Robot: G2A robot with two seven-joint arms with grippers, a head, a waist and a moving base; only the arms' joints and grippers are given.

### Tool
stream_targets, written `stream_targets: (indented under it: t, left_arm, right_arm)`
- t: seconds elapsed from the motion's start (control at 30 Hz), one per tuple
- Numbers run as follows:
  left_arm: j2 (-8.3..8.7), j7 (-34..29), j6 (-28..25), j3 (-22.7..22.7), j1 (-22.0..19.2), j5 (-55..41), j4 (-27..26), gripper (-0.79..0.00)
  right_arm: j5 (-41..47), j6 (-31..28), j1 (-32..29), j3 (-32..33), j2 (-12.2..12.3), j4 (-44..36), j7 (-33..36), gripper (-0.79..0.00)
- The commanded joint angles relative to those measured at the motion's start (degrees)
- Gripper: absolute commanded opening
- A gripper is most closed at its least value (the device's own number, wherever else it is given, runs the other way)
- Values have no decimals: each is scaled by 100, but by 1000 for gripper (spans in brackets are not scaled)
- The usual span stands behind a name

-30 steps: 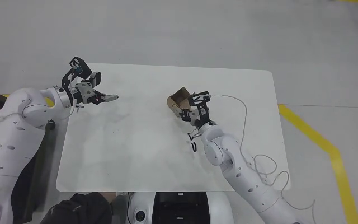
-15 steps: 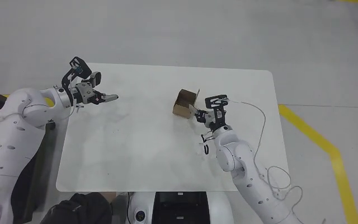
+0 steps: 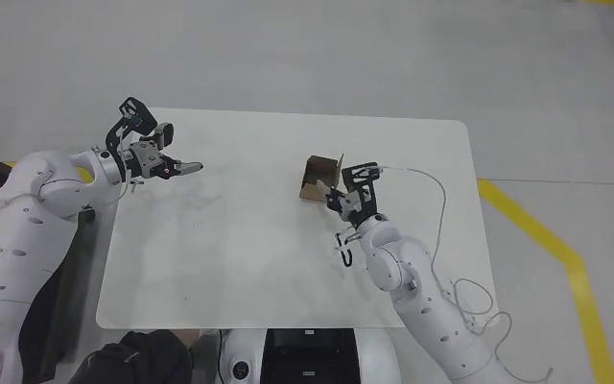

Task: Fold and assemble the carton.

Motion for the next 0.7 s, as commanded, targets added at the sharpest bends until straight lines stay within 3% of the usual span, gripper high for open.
stream_targets:
  t: [0.0,0.23,0.33,0.47,0.67]
  left_arm:
    - [0,0,0,0,0,0,0,0]
    - [0,0,0,0,0,0,0,0]
    - [0,0,0,0,0,0,0,0]
    - [0,0,0,0,0,0,0,0]
    - [0,0,0,0,0,0,0,0]
  right_arm:
    - [56,33,6,-13,-16,15,-41,-600]
    - [191,199,-7,13,-52,5,69,-563]
    - [191,228,0,7,-64,18,118,-606]
    - [217,249,20,35,-78,53,116,-785]
    - [477,-95,-23,69,-89,-106,77,-785]
